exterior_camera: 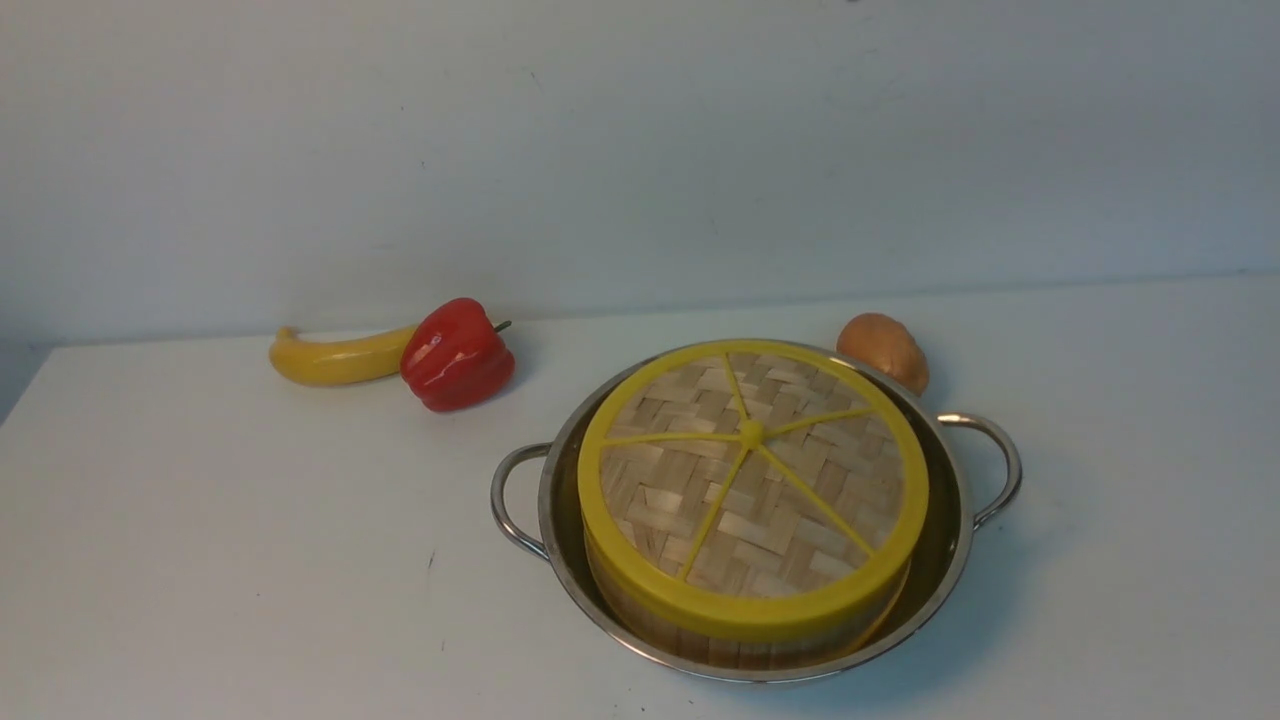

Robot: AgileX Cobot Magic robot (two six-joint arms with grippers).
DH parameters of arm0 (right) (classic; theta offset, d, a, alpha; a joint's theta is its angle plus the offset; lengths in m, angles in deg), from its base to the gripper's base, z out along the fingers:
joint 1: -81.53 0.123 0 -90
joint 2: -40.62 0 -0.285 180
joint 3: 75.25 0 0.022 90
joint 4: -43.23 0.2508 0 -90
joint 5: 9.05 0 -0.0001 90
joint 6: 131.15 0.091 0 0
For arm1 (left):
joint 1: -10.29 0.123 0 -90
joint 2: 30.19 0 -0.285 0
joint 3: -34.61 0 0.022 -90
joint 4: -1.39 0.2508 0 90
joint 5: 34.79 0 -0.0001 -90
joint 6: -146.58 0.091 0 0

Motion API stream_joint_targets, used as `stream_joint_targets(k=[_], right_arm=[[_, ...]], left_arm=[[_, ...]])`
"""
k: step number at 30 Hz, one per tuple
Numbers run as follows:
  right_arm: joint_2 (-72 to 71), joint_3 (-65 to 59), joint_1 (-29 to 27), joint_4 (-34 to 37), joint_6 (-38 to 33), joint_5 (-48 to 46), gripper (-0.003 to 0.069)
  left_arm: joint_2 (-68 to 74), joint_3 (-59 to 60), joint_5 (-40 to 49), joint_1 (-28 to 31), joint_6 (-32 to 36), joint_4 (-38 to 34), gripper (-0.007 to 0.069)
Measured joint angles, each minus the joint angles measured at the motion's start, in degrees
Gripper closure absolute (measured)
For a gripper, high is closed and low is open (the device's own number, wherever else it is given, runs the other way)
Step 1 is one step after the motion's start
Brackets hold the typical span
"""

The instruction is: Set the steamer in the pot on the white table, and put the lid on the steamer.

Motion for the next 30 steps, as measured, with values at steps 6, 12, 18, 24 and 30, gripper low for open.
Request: stream_joint_targets(k=[6, 12, 18, 24, 30], right_arm=[[-16.3, -17.0, 0.0, -5.9, 3.3, 7.0, 0.0662], [-32.3, -38.6, 0.0, -19.2, 17.3, 15.9, 0.0662], [-40.7, -52.8, 0.0, -29.3, 30.6, 17.3, 0.0659], [-42.6, -57.5, 0.0, -30.5, 33.7, 17.2, 0.0658], [-42.7, -57.9, 0.0, -27.1, 35.6, 16.6, 0.0651]], left_arm=[[-7.1, 9.2, -7.4, 0.0, 0.9, 0.7, 0.0615], [-17.0, 19.4, -21.0, 0.0, -8.2, 3.0, 0.0615], [-20.2, 24.1, -29.8, 0.0, -19.1, 11.1, 0.0615], [-20.2, 24.1, -30.2, 0.0, -22.9, 12.8, 0.0615], [-20.3, 24.1, -30.3, 0.0, -23.4, 12.8, 0.0603]])
